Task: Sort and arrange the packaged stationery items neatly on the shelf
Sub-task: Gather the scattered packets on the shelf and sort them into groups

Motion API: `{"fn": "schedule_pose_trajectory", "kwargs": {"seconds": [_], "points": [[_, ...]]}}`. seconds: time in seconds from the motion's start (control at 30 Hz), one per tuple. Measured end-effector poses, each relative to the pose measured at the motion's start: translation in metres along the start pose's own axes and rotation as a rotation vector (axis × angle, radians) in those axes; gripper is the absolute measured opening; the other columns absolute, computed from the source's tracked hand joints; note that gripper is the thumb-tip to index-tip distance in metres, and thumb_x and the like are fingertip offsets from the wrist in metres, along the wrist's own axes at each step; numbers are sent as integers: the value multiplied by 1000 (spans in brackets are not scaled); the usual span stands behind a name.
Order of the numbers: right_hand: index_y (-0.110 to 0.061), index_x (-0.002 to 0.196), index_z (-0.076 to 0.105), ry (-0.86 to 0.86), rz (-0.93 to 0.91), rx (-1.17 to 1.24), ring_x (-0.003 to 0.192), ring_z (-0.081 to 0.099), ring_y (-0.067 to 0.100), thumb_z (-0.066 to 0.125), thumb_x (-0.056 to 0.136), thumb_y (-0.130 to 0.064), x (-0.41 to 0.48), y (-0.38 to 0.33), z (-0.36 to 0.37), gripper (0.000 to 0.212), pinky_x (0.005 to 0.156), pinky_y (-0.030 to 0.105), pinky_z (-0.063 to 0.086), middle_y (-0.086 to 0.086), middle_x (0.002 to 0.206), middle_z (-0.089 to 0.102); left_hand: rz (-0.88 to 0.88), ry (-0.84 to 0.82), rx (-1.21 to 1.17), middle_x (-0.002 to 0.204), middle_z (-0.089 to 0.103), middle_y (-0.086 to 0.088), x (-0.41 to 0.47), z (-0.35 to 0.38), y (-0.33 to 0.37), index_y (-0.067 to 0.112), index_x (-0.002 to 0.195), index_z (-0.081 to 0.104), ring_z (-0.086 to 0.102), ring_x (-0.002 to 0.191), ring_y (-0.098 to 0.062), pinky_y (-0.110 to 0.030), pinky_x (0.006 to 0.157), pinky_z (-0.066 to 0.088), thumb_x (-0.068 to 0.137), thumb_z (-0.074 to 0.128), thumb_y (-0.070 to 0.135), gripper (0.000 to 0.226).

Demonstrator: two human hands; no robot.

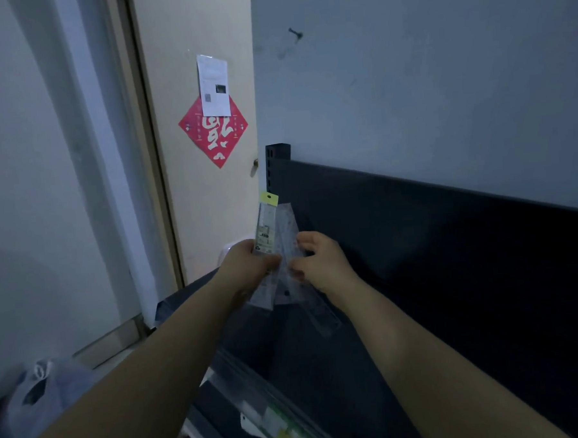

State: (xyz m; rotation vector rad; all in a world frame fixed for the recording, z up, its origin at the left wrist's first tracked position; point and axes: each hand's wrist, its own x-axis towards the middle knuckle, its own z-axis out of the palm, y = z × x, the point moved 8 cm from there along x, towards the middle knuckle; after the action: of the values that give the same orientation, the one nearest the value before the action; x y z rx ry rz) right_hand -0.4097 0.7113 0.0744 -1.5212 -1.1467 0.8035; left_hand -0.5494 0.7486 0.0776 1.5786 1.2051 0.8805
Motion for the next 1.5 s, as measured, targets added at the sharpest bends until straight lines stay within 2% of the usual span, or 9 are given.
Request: {"fn": "schedule_pose_trajectory", "kwargs": {"seconds": [0.1, 0.23, 0.47, 0.63, 0.8, 0.97, 1.1, 1.4, 1.5], "points": [[-11, 133, 48, 7, 32, -3, 103, 59, 19, 63, 82, 5, 10, 9, 14, 55, 57, 20, 53, 2, 129, 54, -7, -46, 14, 96, 66, -9, 15, -4, -13, 12, 107, 59, 64, 80, -20, -24, 58, 50, 88, 62, 10, 19], [-15, 125, 52, 40, 68, -109, 103, 62, 22, 62, 81, 5, 14, 28, 27, 50, 79, 39, 58, 4, 124, 59, -21, -102, 64, 100, 67, -8, 30, -2, -40, 7, 111, 62, 64, 80, -17, -24, 62, 51, 86, 62, 7, 24], [-8, 115, 56, 119, 71, -472, 99, 61, 28, 56, 91, -25, 1, 42, 25, 30, 85, 45, 53, 10, 112, 63, 24, -161, 331, 90, 62, -3, 49, 6, -68, 10, 102, 57, 57, 72, -14, -24, 52, 41, 79, 70, 21, 29], [-21, 102, 60, 130, 67, -861, 89, 59, 19, 52, 87, -32, -8, 43, 13, 20, 67, 28, 45, 0, 103, 62, 178, -115, 722, 102, 59, -8, 55, 1, -65, 16, 96, 50, 56, 90, -26, -33, 68, 41, 88, 57, 48, 34], [-19, 109, 61, 204, -6, -965, 103, 52, 19, 51, 92, -34, -23, 34, -1, 25, 73, 28, 41, 3, 111, 56, 396, -97, 891, 111, 59, -9, 35, 4, -46, 16, 107, 56, 55, 102, -29, -36, 80, 46, 92, 48, 47, 35], [-13, 121, 58, 293, -68, -1037, 113, 52, 18, 51, 94, -33, -54, 17, -15, 34, 98, 29, 41, 3, 125, 57, 623, -113, 856, 119, 63, -3, 5, 20, -15, 21, 123, 59, 56, 109, -26, -35, 87, 47, 93, 48, 45, 39], [-17, 134, 49, 382, -91, -1085, 122, 47, 14, 48, 96, -33, -91, 7, -32, 42, 109, 26, 27, -1, 133, 53, 770, -166, 798, 118, 65, 2, -22, 46, 4, 25, 123, 59, 58, 107, -23, -34, 86, 46, 93, 46, 48, 41], [-19, 142, 41, 588, 33, -1122, 134, 38, 8, 45, 97, -37, -204, 10, -99, 49, 117, 24, 12, -6, 145, 44, 979, -299, 683, 110, 68, 1, -108, 120, 38, 20, 120, 64, 62, 98, -21, -34, 83, 50, 88, 42, 52, 50], [-15, 137, 49, 683, 82, -1106, 129, 47, 12, 53, 94, -33, -248, 13, -128, 47, 117, 30, 20, -1, 139, 52, 1023, -344, 671, 108, 69, 1, -142, 148, 49, 20, 118, 65, 63, 96, -22, -34, 83, 49, 88, 48, 50, 46]]}}
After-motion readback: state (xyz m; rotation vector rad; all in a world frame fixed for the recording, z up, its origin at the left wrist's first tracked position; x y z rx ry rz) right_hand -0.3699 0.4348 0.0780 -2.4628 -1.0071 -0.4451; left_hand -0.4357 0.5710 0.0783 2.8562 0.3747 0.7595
